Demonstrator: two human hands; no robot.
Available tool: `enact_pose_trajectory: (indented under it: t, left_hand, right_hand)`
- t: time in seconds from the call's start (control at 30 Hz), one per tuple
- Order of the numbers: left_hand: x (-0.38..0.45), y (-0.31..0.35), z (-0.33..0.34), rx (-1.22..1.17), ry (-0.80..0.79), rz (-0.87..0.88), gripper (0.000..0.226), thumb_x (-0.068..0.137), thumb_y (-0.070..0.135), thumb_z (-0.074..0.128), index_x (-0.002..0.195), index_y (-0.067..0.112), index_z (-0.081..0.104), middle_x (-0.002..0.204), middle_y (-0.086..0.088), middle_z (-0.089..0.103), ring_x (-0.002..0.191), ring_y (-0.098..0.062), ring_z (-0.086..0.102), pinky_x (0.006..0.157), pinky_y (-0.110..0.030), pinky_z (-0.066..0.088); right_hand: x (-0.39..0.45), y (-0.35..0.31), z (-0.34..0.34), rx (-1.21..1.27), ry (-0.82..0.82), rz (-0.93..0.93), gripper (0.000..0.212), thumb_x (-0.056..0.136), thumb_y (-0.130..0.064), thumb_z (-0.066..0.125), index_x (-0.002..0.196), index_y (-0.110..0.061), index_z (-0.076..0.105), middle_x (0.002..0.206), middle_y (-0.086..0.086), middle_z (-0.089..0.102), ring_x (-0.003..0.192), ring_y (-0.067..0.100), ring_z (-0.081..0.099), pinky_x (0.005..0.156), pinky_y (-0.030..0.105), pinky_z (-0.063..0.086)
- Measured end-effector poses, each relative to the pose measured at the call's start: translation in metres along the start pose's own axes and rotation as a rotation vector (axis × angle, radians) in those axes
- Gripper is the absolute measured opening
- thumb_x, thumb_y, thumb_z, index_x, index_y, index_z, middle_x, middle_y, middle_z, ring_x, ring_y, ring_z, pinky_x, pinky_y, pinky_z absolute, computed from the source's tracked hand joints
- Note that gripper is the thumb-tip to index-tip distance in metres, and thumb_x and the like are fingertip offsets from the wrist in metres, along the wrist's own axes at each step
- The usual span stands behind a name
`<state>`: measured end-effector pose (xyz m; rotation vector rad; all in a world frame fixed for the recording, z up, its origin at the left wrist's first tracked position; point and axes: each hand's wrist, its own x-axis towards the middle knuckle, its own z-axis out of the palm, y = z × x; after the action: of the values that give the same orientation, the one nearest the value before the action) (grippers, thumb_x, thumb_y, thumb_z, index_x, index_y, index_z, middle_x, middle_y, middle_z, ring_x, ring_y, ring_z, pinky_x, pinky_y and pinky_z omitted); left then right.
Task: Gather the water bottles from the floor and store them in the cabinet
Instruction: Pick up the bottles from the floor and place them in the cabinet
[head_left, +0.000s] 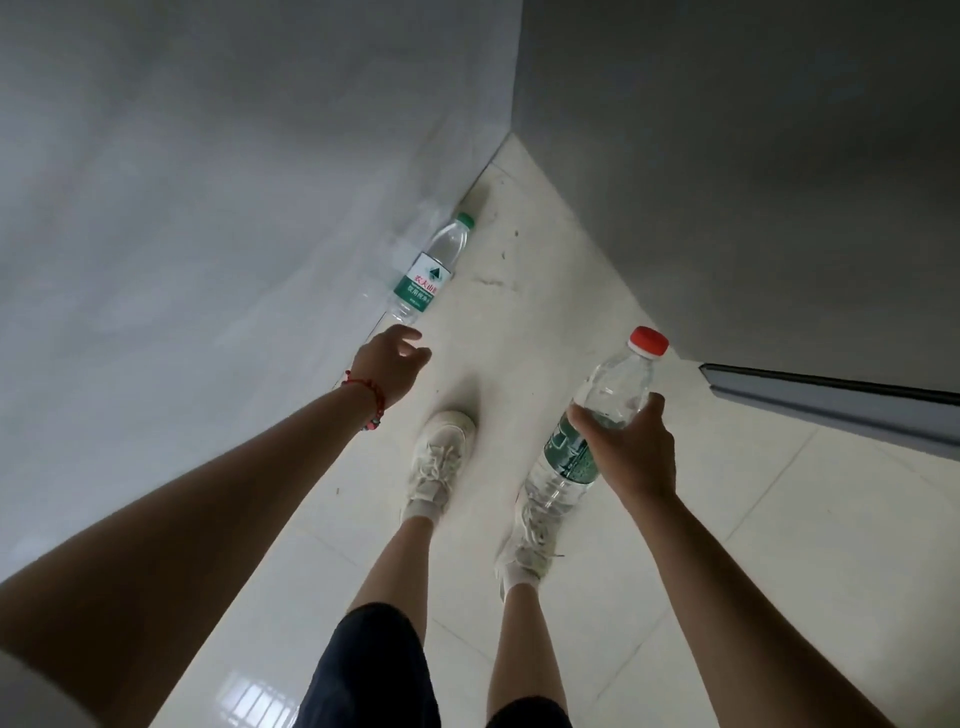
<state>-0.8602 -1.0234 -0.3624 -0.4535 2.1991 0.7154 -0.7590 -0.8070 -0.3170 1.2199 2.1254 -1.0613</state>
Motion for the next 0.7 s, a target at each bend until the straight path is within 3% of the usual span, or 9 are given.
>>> enact_pose_trajectory:
  t: [0.17, 0.27, 0.57, 0.7]
  left_hand:
    - [0.092, -0.017, 0.023, 0.193, -0.019, 0.059, 0.052, 0.089, 0.025, 0.053, 0.138, 0.013, 0.039, 0.142, -0.012, 0.045, 0.13, -0.028, 0.043, 0.106, -0.034, 0.033]
    - [0.143, -0.022, 0.038, 0.295, -0.047, 0.094, 0.06, 0.088, 0.025, 0.053, 0.142, 0.012, 0.03, 0.149, -0.013, 0.032, 0.136, -0.03, 0.033, 0.111, -0.037, 0.028]
    - [0.254, -0.039, 0.079, 0.302, 0.111, 0.14, 0.06, 0.086, 0.019, 0.054, 0.141, 0.007, 0.031, 0.147, -0.016, 0.032, 0.138, -0.03, 0.027, 0.113, -0.036, 0.025]
    - [0.266, -0.04, 0.098, 0.271, 0.218, 0.148, 0.065, 0.081, 0.023, 0.058, 0.14, 0.011, 0.032, 0.147, -0.012, 0.029, 0.137, -0.031, 0.027, 0.111, -0.045, 0.03]
  right_hand:
    - [0.051, 0.015, 0.039, -0.035, -0.029, 0.019, 0.071, 0.073, -0.04, 0.071, 0.124, -0.004, 0.038, 0.119, 0.016, 0.059, 0.104, 0.034, 0.059, 0.082, 0.035, 0.05]
    - [0.079, 0.024, 0.058, -0.057, -0.068, 0.01, 0.07, 0.073, -0.038, 0.071, 0.125, -0.005, 0.038, 0.101, 0.006, 0.053, 0.09, 0.024, 0.053, 0.077, 0.029, 0.046]
    - [0.155, 0.051, 0.111, -0.061, -0.082, 0.001, 0.069, 0.072, -0.038, 0.073, 0.123, -0.008, 0.039, 0.096, 0.0, 0.048, 0.087, 0.021, 0.049, 0.074, 0.027, 0.04]
    - [0.174, 0.057, 0.124, -0.06, -0.066, 0.004, 0.067, 0.073, -0.038, 0.072, 0.123, -0.008, 0.04, 0.102, 0.006, 0.054, 0.095, 0.028, 0.054, 0.075, 0.025, 0.036]
